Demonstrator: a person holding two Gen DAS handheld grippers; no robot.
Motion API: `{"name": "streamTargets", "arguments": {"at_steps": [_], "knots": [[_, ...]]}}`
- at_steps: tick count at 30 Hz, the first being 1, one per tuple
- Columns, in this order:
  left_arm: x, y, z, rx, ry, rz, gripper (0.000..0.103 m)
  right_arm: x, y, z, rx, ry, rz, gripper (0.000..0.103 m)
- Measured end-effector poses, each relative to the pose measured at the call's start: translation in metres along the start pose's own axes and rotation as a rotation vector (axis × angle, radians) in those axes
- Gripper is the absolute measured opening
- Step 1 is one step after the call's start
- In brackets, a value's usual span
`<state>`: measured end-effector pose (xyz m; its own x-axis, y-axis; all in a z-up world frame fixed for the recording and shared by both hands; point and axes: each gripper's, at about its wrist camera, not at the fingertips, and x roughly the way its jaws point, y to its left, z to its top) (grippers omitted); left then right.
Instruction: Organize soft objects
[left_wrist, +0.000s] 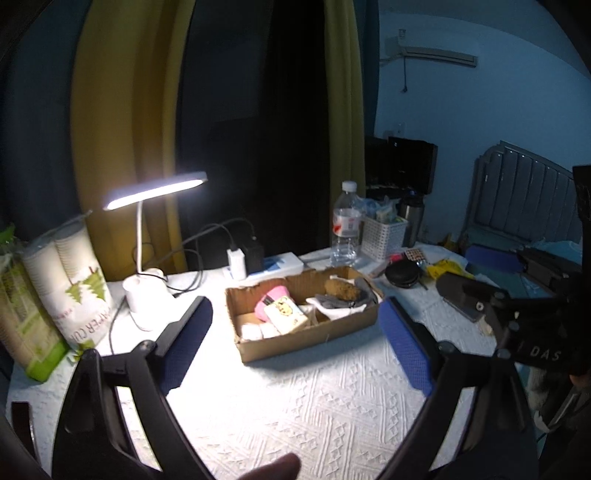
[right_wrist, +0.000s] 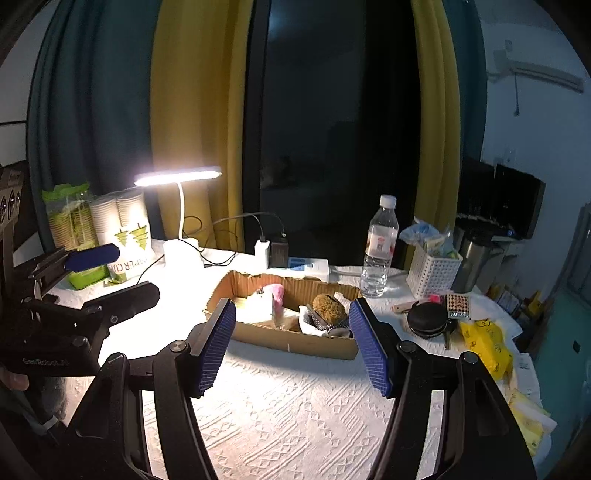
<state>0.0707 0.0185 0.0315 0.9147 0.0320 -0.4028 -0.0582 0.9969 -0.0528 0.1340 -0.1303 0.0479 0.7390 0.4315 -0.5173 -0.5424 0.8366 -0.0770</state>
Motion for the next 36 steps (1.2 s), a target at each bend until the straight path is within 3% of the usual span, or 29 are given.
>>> {"name": "streamTargets", "arguments": {"at_steps": [18,36], "knots": [[-0.083,0.002,0.006,0.013,-0.144,0.047,0.093,-0.071,0.028,0.01,-0.024,-0.094,-0.033,0.068],[-0.094,-0.007,0.008,0.037,-0.154,0.032,0.093,-0.084,0.026,0.006,-0.028,-0.094,-0.043,0.069]]}}
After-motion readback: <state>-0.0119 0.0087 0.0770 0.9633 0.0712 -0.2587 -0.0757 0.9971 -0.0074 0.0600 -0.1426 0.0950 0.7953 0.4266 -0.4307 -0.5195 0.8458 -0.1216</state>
